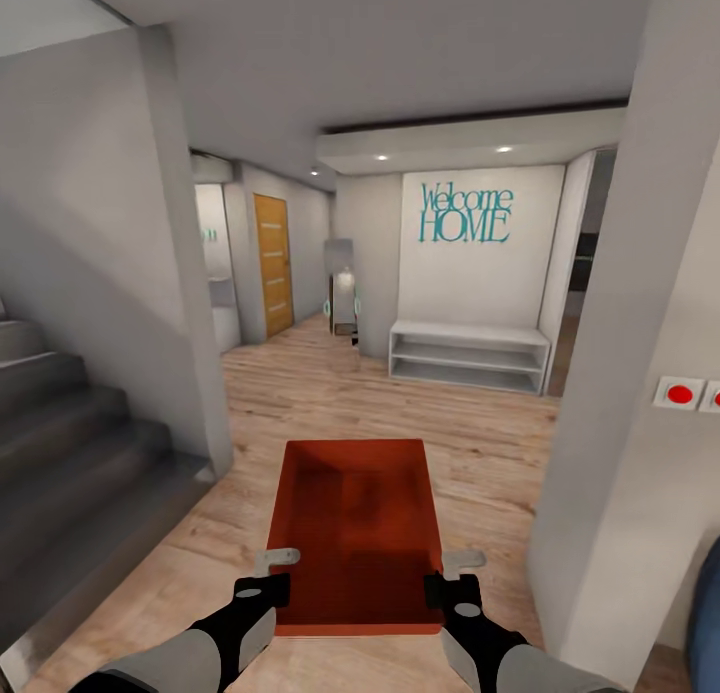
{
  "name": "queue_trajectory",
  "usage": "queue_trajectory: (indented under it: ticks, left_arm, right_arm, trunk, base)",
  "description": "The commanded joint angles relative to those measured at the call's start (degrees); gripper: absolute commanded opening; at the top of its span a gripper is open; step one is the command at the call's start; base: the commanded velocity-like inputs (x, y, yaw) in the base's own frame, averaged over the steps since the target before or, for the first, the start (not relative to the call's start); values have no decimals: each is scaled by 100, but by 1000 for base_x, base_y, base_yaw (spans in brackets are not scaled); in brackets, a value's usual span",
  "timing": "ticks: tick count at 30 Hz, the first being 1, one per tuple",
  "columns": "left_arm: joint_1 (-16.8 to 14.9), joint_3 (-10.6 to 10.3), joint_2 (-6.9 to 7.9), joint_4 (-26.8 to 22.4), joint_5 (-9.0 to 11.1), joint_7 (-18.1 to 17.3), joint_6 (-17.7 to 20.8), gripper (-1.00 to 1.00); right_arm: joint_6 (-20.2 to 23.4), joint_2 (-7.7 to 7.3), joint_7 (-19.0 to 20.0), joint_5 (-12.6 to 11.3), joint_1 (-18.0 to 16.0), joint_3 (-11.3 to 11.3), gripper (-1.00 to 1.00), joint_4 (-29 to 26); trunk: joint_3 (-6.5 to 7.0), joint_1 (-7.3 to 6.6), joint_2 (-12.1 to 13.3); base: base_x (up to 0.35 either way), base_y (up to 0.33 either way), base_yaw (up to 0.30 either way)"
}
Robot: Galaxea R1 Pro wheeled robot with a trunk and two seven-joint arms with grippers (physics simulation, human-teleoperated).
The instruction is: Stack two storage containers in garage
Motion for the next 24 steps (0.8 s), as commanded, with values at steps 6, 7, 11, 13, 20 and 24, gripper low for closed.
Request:
queue_trajectory:
  ticks: [6, 7, 11, 13, 20, 24]
  left_arm:
    - [-7, 343, 144, -11, -26, 44, -25, -100]
    - [-7, 341, 144, -11, -26, 45, -25, -100]
    - [-7, 341, 144, -11, -24, 43, -25, -100]
    - [-7, 343, 144, -11, -24, 42, -25, -100]
    - [-7, 339, 144, -11, -25, 43, -25, -100]
    - [-7, 342, 144, -11, -26, 42, -25, -100]
  right_arm:
    - [7, 2, 32, -12, -6, -257, -100, 2]
    - [7, 2, 32, -12, -7, -257, -100, 2]
    - [10, 2, 32, -12, -4, -257, -100, 2]
    - [9, 2, 32, -12, -4, -257, -100, 2]
    - [14, 2, 32, -12, -4, -257, -100, 2]
    - [10, 2, 32, -12, -6, -257, -100, 2]
  trunk:
    - [-8, 4, -5]
    - [-8, 4, -5]
    - [-8, 4, -5]
    - [-8, 4, -5]
    - [-8, 4, -5]
    - [-8, 4, -5]
  base:
    - [322, 0, 0]
    - [322, 0, 0]
    - [322, 0, 0]
    - [322, 0, 0]
    - [322, 0, 0]
    - [322, 0, 0]
